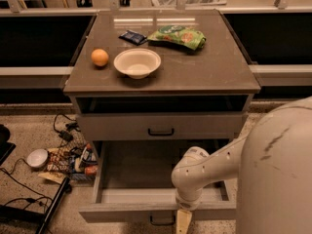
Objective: Open middle drawer
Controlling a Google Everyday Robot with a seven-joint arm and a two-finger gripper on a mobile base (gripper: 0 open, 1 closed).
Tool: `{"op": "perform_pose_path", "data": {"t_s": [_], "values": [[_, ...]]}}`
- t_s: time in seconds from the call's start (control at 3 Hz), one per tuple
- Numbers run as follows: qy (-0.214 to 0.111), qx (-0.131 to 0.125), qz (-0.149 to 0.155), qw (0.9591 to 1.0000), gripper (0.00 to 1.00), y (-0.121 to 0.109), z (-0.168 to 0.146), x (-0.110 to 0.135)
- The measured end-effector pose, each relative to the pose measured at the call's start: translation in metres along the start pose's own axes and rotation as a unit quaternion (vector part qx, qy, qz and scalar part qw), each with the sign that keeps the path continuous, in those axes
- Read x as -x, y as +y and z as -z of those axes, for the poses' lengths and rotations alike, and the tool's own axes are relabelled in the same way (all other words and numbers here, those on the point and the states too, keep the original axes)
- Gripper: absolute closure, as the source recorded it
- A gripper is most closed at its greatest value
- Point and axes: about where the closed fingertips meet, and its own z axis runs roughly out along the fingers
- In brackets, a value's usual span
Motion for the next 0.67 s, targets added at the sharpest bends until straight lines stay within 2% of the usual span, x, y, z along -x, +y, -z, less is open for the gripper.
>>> {"op": "perform_pose_path", "data": {"t_s": [0.33,0.67], "values": [[0.000,0.000,0.000,1.0000,0.00,0.000,0.000,0.000],[-0.009,0.011,-0.001,0.9999,0.00,0.016,-0.007,-0.007]]}}
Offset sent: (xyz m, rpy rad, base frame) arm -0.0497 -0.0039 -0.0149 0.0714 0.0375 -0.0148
